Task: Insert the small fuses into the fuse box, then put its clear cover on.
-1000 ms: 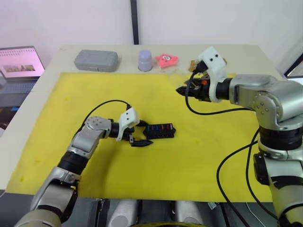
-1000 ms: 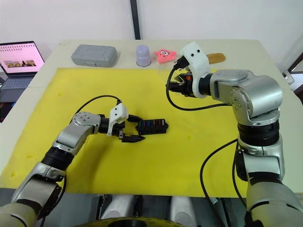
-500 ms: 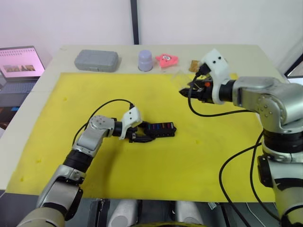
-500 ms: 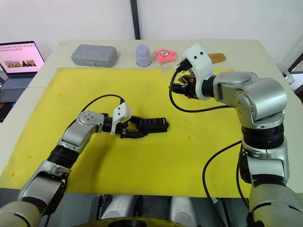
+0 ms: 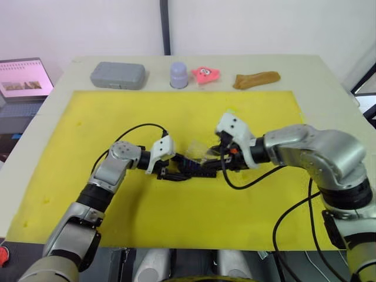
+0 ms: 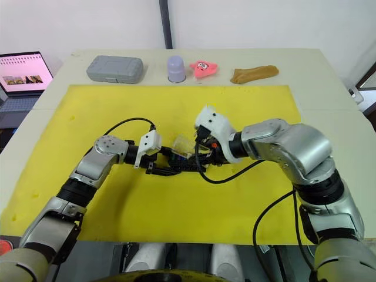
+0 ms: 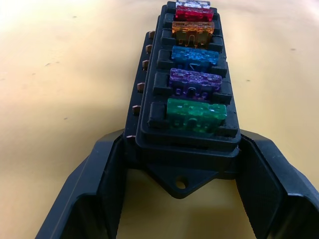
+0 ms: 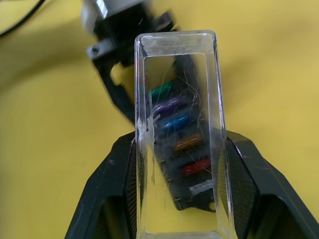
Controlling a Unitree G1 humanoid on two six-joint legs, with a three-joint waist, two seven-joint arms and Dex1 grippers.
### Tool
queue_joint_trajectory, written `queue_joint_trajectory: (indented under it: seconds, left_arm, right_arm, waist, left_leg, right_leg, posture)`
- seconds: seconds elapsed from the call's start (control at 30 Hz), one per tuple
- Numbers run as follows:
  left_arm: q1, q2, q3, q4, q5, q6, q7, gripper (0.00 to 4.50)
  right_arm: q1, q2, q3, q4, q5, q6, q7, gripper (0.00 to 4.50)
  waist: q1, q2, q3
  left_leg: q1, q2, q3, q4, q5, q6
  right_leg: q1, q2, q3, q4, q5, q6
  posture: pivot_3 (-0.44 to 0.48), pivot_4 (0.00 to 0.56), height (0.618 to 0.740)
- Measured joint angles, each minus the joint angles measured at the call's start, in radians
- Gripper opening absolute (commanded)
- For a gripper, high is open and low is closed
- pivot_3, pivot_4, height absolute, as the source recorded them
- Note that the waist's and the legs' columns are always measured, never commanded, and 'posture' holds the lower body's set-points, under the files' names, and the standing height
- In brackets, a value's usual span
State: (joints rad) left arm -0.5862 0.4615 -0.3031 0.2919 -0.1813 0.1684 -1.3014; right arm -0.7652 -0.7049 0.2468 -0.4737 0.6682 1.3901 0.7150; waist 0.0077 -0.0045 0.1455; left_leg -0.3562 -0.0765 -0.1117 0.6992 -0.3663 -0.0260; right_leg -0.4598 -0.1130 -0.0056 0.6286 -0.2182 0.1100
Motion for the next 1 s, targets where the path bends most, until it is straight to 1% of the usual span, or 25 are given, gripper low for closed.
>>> queue_joint_trajectory:
  seconds: [0.33, 0.47, 0.63, 1.0]
  left_arm:
    - [-0.009, 0.008, -0.006, 0.019, 0.021, -0.045, -0.035, 2.55]
    - [-0.009, 0.008, -0.006, 0.019, 0.022, -0.048, -0.037, 2.55]
    - [-0.007, 0.009, -0.005, 0.018, 0.022, -0.048, -0.037, 2.55]
    - [0.003, 0.010, 0.000, 0.011, 0.027, -0.048, -0.034, 2.55]
  right_arm:
    - [-0.065, -0.025, 0.166, 0.034, -0.051, -0.054, 0.061, 1.70]
    - [-0.084, -0.026, 0.193, 0.047, -0.076, -0.083, 0.082, 1.70]
    - [-0.111, -0.030, 0.261, 0.069, -0.136, -0.137, 0.109, 1.70]
    - [-0.126, -0.033, 0.329, 0.088, -0.226, -0.214, 0.160, 1.70]
  waist:
    - [-0.004, 0.000, 0.000]
    - [-0.004, 0.000, 0.000]
    - [-0.006, 0.000, 0.000]
    - [-0.010, 0.000, 0.000]
  left_leg:
    - [0.000, 0.000, 0.000, 0.000, 0.000, 0.000]
    - [0.000, 0.000, 0.000, 0.000, 0.000, 0.000]
    - [0.000, 0.000, 0.000, 0.000, 0.000, 0.000]
    - [0.000, 0.000, 0.000, 0.000, 0.000, 0.000]
  right_leg:
    - [0.000, 0.000, 0.000, 0.000, 0.000, 0.000]
    - [0.000, 0.000, 0.000, 0.000, 0.000, 0.000]
    - [0.000, 0.000, -0.001, 0.000, 0.000, 0.000]
    - [0.000, 0.000, -0.001, 0.000, 0.000, 0.000]
  posture:
    - [0.000, 0.150, 0.740]
    - [0.000, 0.150, 0.740]
    - [0.000, 0.150, 0.740]
    - [0.000, 0.150, 0.740]
